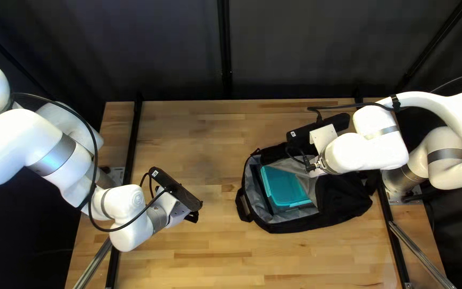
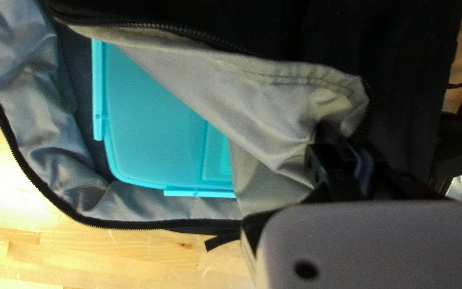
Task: Remove a lunch box from a kids backpack
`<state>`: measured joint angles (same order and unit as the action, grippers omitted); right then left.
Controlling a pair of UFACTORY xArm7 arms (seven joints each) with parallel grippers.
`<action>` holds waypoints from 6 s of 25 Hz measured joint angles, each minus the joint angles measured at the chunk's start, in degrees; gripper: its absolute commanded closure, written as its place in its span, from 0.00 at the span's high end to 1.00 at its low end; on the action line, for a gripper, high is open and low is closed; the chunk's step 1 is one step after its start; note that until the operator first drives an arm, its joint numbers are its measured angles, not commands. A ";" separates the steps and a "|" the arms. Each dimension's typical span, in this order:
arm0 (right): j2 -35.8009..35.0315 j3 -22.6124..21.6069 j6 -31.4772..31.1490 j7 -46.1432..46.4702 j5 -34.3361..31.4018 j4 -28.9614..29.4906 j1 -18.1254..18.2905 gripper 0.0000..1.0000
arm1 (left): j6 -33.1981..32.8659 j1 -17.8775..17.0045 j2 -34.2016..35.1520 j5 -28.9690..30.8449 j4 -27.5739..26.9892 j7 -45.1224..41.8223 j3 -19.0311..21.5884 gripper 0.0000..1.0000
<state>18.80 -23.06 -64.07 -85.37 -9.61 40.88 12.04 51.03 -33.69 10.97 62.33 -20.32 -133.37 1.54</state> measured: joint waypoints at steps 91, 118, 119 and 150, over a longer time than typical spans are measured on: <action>0.00 0.00 0.00 0.00 0.00 0.00 0.00 0.00 | 3.86 6.39 -30.56 12.92 -40.36 -44.70 -7.65 1.00; 0.00 0.00 0.00 0.00 0.00 0.00 0.00 0.00 | -4.81 11.19 -29.28 10.17 -39.90 -31.94 -8.42 1.00; 0.00 0.00 0.00 0.00 0.00 0.00 0.00 0.00 | -5.49 11.69 -29.64 9.82 -40.41 -30.81 -8.50 1.00; 0.00 0.00 0.00 0.00 0.00 0.00 0.00 0.00 | -4.21 9.42 -35.38 18.73 -41.67 -44.80 -10.12 1.00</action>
<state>18.80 -23.06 -64.07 -85.37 -9.61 40.88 12.04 46.82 -24.26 -24.40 81.06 -61.99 -178.17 -8.59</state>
